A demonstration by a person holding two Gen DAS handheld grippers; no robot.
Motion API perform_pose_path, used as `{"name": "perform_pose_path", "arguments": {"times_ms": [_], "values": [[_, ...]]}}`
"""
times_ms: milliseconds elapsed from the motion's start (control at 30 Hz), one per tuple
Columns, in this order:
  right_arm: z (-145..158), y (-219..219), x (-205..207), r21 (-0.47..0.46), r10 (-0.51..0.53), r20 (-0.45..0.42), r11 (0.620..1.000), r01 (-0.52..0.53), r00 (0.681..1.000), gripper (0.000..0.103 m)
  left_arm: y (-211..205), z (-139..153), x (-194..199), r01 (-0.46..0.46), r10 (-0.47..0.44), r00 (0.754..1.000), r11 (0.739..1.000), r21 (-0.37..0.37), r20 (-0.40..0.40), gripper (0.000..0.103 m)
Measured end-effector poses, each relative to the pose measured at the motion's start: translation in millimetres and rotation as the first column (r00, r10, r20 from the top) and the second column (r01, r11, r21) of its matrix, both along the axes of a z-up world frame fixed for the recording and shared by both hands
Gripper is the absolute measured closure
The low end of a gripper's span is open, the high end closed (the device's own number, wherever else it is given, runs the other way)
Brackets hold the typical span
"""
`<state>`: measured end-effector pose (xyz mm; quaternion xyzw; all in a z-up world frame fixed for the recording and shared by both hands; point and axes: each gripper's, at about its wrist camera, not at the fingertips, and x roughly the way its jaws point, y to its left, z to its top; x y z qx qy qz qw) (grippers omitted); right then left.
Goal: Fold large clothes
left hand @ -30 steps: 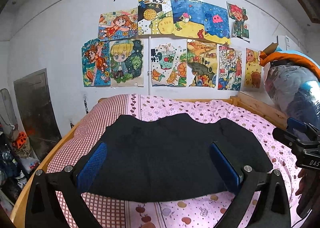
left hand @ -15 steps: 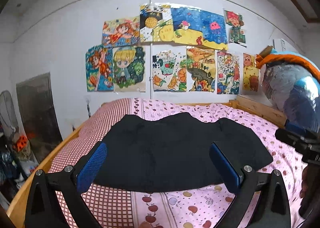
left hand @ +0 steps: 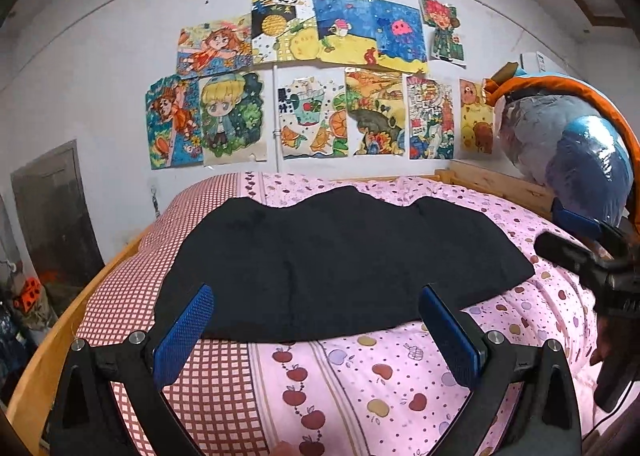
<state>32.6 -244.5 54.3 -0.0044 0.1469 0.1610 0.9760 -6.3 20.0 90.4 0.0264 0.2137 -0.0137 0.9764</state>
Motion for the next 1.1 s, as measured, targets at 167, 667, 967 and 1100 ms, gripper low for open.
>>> {"name": "perform_pose_path", "arguments": {"times_ms": [167,667,967,1100], "values": [[-5.4,7.0,-5.6,-0.027,-0.018,0.004,0.999,0.018,1.0,0.002,8.9,-6.3,1.5,-0.025,0.024,1.0,1.0,-0.017,-0.02,0.0],[-20.5,12.8,2.4,-0.049,-0.035,-0.094,0.998,0.031,0.995,0.002,18.9,-20.5,8.9,-0.068,0.064,0.995,0.997,-0.046,-0.082,0.0],[-21.3,13.5,4.8,-0.043,-0.031,-0.113,0.999,0.026,0.993,0.002,16.4,-22.1,9.6,-0.064,0.061,0.994,0.998,-0.025,-0.087,0.0],[-22.0,11.8,7.4,-0.035,-0.039,-0.123,0.999,0.034,0.992,0.002,15.3,-22.0,9.4,-0.063,0.061,0.994,0.998,-0.026,-0.085,0.0]]}}
